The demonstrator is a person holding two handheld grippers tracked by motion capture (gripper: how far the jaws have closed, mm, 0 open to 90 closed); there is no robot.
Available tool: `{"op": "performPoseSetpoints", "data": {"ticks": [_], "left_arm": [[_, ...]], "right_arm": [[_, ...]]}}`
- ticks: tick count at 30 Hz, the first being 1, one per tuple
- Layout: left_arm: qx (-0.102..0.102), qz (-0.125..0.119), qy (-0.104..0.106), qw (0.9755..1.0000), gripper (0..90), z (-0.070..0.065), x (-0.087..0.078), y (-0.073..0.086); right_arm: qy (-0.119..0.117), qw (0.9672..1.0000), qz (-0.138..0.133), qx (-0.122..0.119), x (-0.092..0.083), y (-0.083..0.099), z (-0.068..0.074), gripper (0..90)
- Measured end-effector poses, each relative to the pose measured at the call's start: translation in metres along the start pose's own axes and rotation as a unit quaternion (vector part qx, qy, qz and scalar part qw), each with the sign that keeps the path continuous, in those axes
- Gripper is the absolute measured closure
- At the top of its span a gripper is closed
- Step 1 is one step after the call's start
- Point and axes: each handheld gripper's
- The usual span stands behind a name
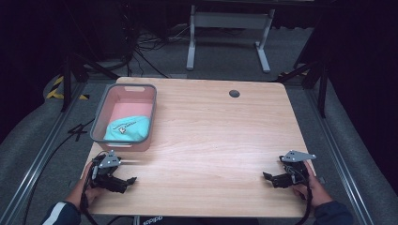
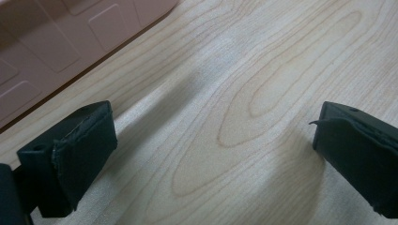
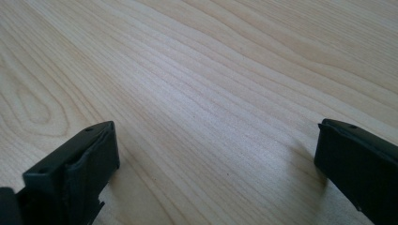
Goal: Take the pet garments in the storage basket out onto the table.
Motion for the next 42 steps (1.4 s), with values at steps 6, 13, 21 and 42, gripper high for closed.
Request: {"op": "performPoseSetpoints", "data": {"ticks": [6,13,21,42], "left_arm": [[0.003,0.002,0.001,1.0,0.5,-0.001,-0.002,0.001],[0.005,0.003,0.003,1.0,0.3,0.0,-0.002,0.001],[0.011,0.02,0.007,0.9997,0.6,0.001,-0.004,-0.001],[0.065,0.0,0.002,0.9979,18.9,0.002,-0.063,-0.03]], "right_arm": [[-0.001,1.0,0.0,-0.001,0.0,0.0,0.0,0.5],[-0.002,1.0,0.0,-0.001,0.0,0.0,0.0,0.4],[-0.002,1.0,0.0,-0.002,0.0,0.0,-0.001,0.4],[-0.004,1.0,0.0,-0.001,0.001,-0.001,-0.001,0.4]]}}
Point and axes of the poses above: each handheld gripper's, and its own axes: x roughly forward along the jaws, y roughly out of its underside, z roughly to its left, and after that the axes turned 3 degrees about -z, right-handed
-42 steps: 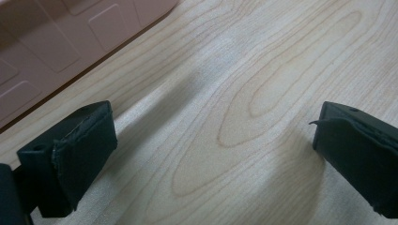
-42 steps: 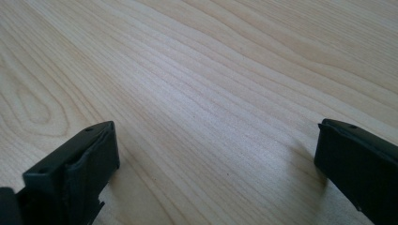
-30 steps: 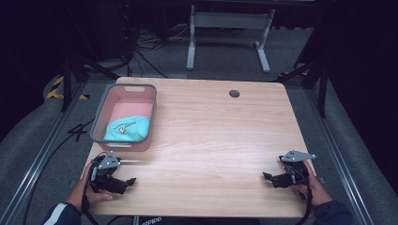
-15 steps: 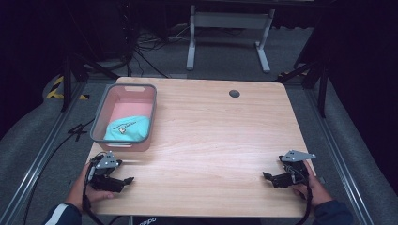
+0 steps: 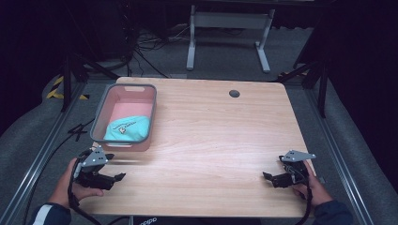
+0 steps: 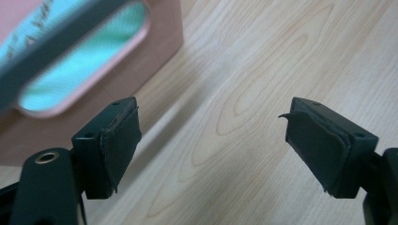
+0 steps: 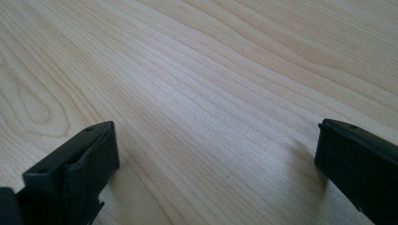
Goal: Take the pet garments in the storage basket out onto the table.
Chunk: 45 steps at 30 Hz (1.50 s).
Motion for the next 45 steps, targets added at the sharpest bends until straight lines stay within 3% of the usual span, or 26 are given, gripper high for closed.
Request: {"op": "performPoseSetpoints", "data": {"ticks": [8,17,22,29,34,37,39,40,41,45], "left_arm": [[0.014,0.0,-0.009,0.9999,19.0,0.012,-0.015,-0.023],[0.03,0.026,-0.016,0.9991,19.0,0.037,-0.015,-0.053],[0.027,0.047,-0.018,0.9984,19.2,0.054,-0.008,-0.064],[0.028,0.088,0.0,0.9957,21.4,0.074,0.007,-0.076],[0.042,0.127,0.002,0.9911,23.5,0.086,0.02,-0.086],[0.037,0.129,0.009,0.9909,19.5,0.092,0.024,-0.091],[0.036,0.126,-0.001,0.9914,26.2,0.096,0.026,-0.097],[0.03,0.112,0.017,0.9931,26.2,0.1,0.026,-0.1],[0.031,0.111,0.016,0.9932,25.6,0.102,0.026,-0.102],[0.04,0.144,0.007,0.9887,23.6,0.108,0.037,-0.111]], "right_arm": [[0.0,1.0,0.0,-0.001,0.0,0.0,0.0,0.4],[0.0,1.0,0.0,-0.001,0.0,0.0,0.0,0.4],[0.001,1.0,0.0,0.0,-0.001,0.0,0.0,0.4],[0.0,1.0,0.0,0.0,-0.001,0.001,0.0,0.4],[0.001,1.0,0.0,0.0,-0.001,0.001,0.0,0.4],[0.001,1.0,0.0,0.001,-0.001,0.001,0.0,0.4],[0.001,1.0,0.0,0.0,-0.001,0.001,0.0,0.4],[0.001,1.0,0.0,0.001,-0.001,0.001,0.0,0.4],[0.001,1.0,-0.001,0.002,-0.001,0.001,0.0,0.4],[0.003,1.0,-0.001,0.003,-0.001,0.001,0.0,0.4]]}}
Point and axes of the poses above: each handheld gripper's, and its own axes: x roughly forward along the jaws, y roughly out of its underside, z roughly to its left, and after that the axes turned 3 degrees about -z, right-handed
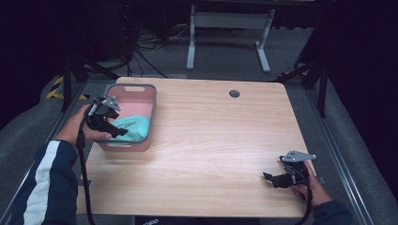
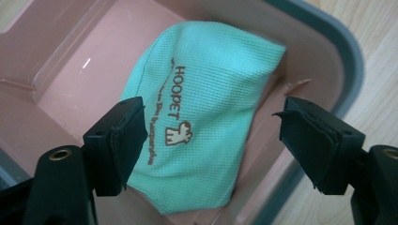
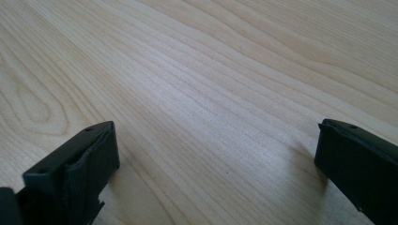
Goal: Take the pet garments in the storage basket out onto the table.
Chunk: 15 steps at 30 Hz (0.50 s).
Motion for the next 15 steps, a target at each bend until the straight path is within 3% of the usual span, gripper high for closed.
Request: {"op": "performPoseSetpoints", "data": {"ticks": [4,10,13,15], "left_arm": [[0.012,0.029,-0.006,0.9995,23.7,0.003,0.017,-0.009],[0.01,0.079,0.012,0.9967,23.6,0.008,0.05,-0.017],[-0.001,0.112,0.023,0.9935,22.5,0.011,0.064,-0.02],[-0.005,0.141,0.024,0.9897,22.8,0.012,0.074,-0.02]], "right_arm": [[0.0,1.0,0.0,0.001,0.0,0.0,0.0,0.4],[0.0,1.0,0.0,0.001,0.0,0.0,0.0,0.4],[0.0,1.0,0.0,0.001,0.0,0.0,0.0,0.4],[0.0,1.0,0.0,0.001,0.0,0.0,0.0,0.4]]}}
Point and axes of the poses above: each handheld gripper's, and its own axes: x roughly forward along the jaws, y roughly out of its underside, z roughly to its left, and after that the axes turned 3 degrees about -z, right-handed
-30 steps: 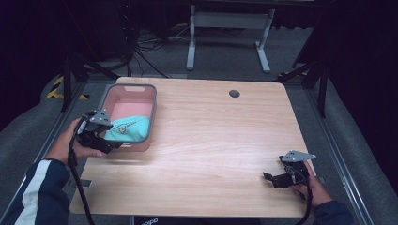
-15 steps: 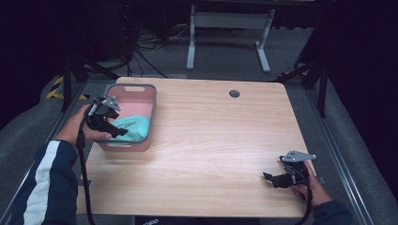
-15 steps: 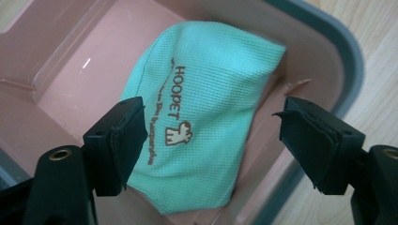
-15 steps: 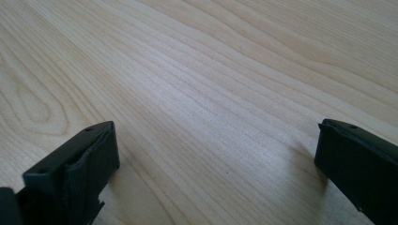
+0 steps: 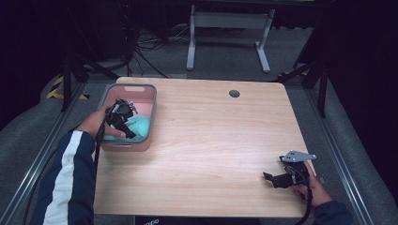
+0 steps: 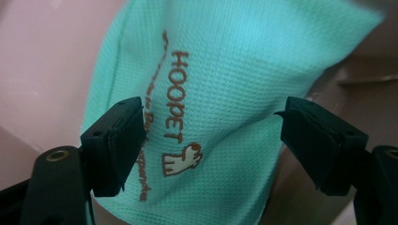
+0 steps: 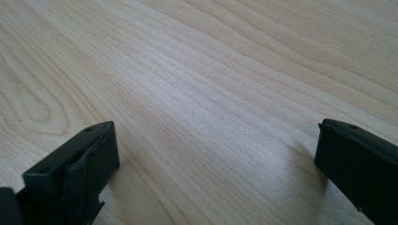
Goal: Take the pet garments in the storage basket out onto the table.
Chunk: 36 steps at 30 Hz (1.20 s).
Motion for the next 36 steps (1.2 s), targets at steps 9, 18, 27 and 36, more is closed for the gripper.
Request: {"op": "performPoseSetpoints", "data": {"ticks": [9,18,27,36], "left_arm": [[-0.018,0.034,0.017,0.9991,23.4,0.005,0.02,-0.003],[-0.031,0.015,0.024,0.9991,49.1,0.006,0.016,0.002],[-0.019,0.0,-0.013,0.9997,77.0,0.002,0.008,0.003],[-0.023,-0.032,-0.048,0.9981,78.3,-0.002,-0.013,0.01]], "right_arm": [[0.001,1.0,0.0,0.0,0.0,0.0,0.0,0.4],[0.001,1.0,0.0,0.0,0.0,0.0,0.0,0.4],[0.002,1.0,0.0,-0.001,0.0,0.0,0.0,0.5],[0.002,1.0,0.0,0.0,0.0,0.0,0.0,0.5]]}}
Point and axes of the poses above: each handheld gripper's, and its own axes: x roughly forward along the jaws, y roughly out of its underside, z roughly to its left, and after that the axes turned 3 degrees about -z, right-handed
